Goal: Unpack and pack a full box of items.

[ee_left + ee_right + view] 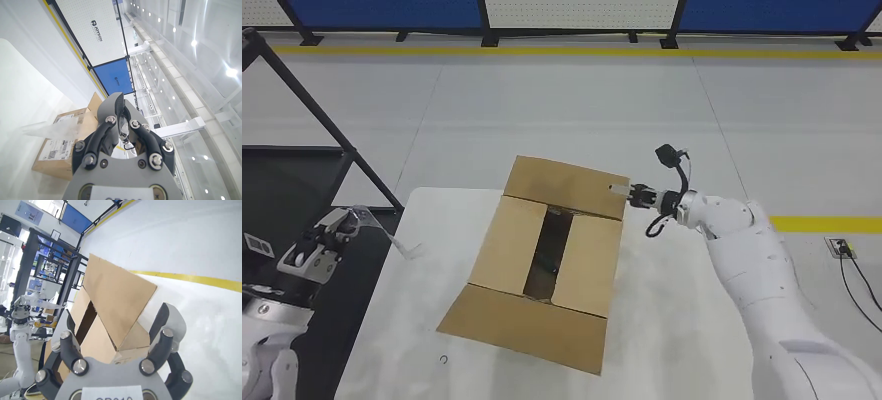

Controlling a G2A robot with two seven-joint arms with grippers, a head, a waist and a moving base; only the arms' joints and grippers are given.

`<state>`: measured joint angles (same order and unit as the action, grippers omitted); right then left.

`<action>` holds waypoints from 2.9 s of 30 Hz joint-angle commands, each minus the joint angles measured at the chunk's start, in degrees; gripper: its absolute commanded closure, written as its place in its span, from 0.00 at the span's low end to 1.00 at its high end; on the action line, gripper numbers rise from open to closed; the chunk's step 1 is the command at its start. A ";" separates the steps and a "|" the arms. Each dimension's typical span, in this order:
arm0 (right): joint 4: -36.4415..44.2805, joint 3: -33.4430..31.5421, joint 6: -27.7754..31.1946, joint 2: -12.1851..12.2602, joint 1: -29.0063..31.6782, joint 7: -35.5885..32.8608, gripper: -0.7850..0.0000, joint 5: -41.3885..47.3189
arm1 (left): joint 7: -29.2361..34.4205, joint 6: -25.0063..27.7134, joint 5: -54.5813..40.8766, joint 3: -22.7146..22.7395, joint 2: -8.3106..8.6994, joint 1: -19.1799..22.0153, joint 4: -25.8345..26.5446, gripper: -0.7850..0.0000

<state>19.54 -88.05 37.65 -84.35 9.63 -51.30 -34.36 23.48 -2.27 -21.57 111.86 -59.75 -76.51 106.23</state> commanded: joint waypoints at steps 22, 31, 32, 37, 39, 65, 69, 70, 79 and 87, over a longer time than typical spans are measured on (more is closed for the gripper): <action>19.48 16.51 10.09 3.38 6.85 -5.28 0.00 31.05 | 1.44 0.74 0.32 -2.62 0.19 1.79 -1.02 1.00; 38.21 29.08 5.68 11.80 13.15 -9.68 0.00 38.33 | 1.83 1.72 0.00 -2.15 0.17 0.23 -0.45 1.00; 38.21 29.08 5.68 11.80 13.15 -9.68 0.00 38.33 | 1.87 1.76 -0.06 -2.08 0.17 0.04 -0.44 1.00; 38.21 29.08 5.68 11.80 13.15 -9.68 0.00 38.33 | 2.24 1.79 -0.11 -2.21 0.16 -0.57 0.01 1.00; 38.21 29.08 5.68 11.80 13.15 -9.68 0.00 38.33 | 2.46 1.80 0.11 -2.51 0.18 -0.57 0.21 1.00; 39.79 31.83 -7.37 12.67 15.79 -10.50 0.00 32.96 | 4.50 2.05 -0.02 -2.25 0.54 0.84 -0.95 1.00; 39.97 31.94 -7.26 12.72 15.71 -10.47 0.00 33.17 | 4.64 2.01 -0.13 -2.20 0.61 1.18 -1.33 1.00; 40.12 31.90 -7.00 12.76 15.72 -10.59 0.00 33.41 | 4.65 2.05 -0.13 -2.21 0.62 1.24 -1.36 1.00; 48.75 28.92 -1.12 14.65 19.99 -16.46 0.00 41.62 | 4.73 2.21 -0.34 -1.61 0.76 1.38 -1.83 1.00; 67.05 25.84 -3.95 20.83 31.91 -19.30 0.00 43.54 | 4.72 1.73 0.06 -2.66 0.84 2.03 -1.49 1.00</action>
<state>84.73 -61.50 33.99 -64.47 39.69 -70.32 9.44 28.20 -0.50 -21.56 109.33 -58.91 -74.56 104.70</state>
